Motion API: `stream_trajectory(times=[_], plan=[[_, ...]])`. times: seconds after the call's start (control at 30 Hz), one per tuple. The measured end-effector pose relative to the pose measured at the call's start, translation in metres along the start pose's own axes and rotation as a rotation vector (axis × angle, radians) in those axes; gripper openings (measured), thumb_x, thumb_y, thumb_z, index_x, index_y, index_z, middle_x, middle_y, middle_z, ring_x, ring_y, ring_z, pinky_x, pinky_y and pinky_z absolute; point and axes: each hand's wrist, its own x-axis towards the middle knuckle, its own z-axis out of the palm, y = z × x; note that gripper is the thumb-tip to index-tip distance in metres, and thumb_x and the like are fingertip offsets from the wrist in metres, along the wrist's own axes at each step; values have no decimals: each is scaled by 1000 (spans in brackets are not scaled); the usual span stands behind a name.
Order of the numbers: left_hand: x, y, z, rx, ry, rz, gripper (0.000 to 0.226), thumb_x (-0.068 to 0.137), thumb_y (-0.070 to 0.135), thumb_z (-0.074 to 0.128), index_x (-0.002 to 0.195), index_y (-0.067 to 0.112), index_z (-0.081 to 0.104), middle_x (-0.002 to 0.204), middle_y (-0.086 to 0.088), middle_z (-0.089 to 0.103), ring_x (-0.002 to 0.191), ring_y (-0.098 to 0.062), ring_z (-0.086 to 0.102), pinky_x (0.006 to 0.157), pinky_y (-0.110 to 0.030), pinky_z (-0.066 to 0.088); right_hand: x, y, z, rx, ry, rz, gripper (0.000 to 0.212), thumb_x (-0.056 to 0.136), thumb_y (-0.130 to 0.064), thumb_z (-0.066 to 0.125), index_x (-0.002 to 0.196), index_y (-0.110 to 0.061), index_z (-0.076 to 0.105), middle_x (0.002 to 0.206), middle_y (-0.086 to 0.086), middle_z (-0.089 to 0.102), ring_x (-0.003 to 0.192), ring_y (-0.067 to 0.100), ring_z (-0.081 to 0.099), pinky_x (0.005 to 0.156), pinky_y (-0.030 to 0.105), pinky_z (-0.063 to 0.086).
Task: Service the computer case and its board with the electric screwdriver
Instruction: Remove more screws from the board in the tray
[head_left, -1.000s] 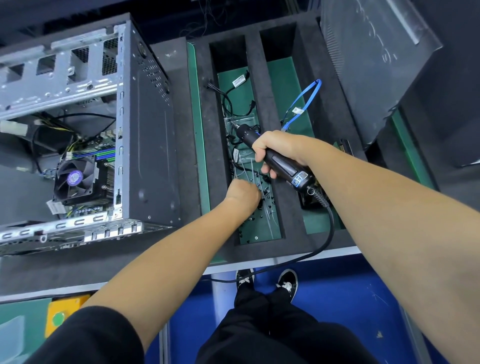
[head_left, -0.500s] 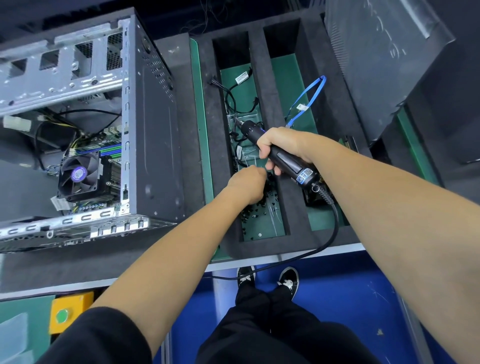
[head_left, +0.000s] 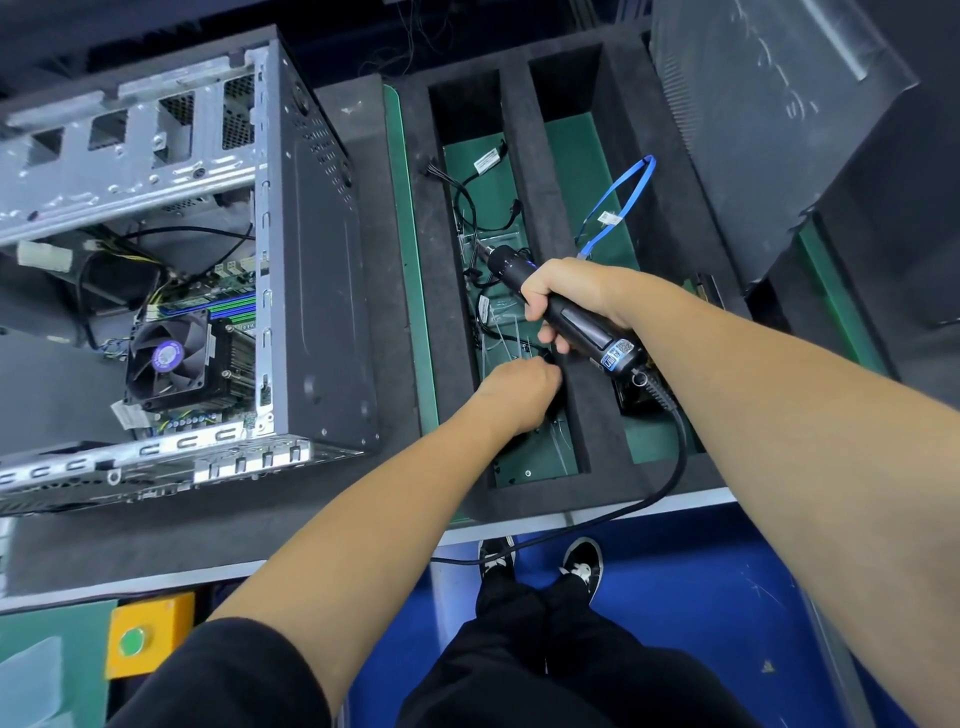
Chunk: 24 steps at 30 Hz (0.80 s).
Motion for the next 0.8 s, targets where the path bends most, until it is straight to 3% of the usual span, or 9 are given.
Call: stream_trajectory(times=[0.33, 0.5, 0.57, 0.67, 0.8], plan=[[-7, 5, 4, -27, 61, -57, 22, 83, -3, 48, 103, 2, 56, 104, -16, 60, 94, -34, 61, 65, -35, 39, -1, -1, 1, 6, 11, 1, 34, 59, -17, 63, 91, -6, 56, 69, 15, 70, 46, 26, 61, 47, 26, 51], [-1, -6, -9, -476, 140, -342, 24, 80, 10, 60, 103, 5, 55, 103, -16, 56, 94, -34, 57, 73, -36, 47, -1, -1, 1, 0, 0, -3, 32, 57, -18, 63, 87, -6, 56, 70, 15, 70, 47, 27, 61, 46, 26, 50], [3, -13, -18, -603, 145, -389, 23, 76, 10, 63, 97, 10, 52, 96, -11, 54, 91, -31, 57, 69, -32, 47, 0, -1, 1, -2, -5, -2, 31, 56, -18, 62, 84, -6, 57, 69, 15, 70, 47, 27, 61, 46, 25, 49], [5, -23, -30, -624, 179, -399, 18, 76, 4, 56, 92, 12, 53, 87, -6, 51, 86, -30, 57, 64, -30, 42, 0, -1, 1, 0, 2, -4, 30, 54, -19, 62, 82, -7, 59, 68, 15, 69, 46, 26, 60, 46, 24, 49], [0, -30, -39, -553, 289, -407, 26, 80, -2, 50, 103, 7, 59, 97, -15, 55, 80, -31, 54, 62, -31, 38, -2, -1, 2, 8, 6, -12, 29, 54, -18, 61, 81, -6, 60, 66, 15, 68, 45, 26, 60, 46, 24, 50]])
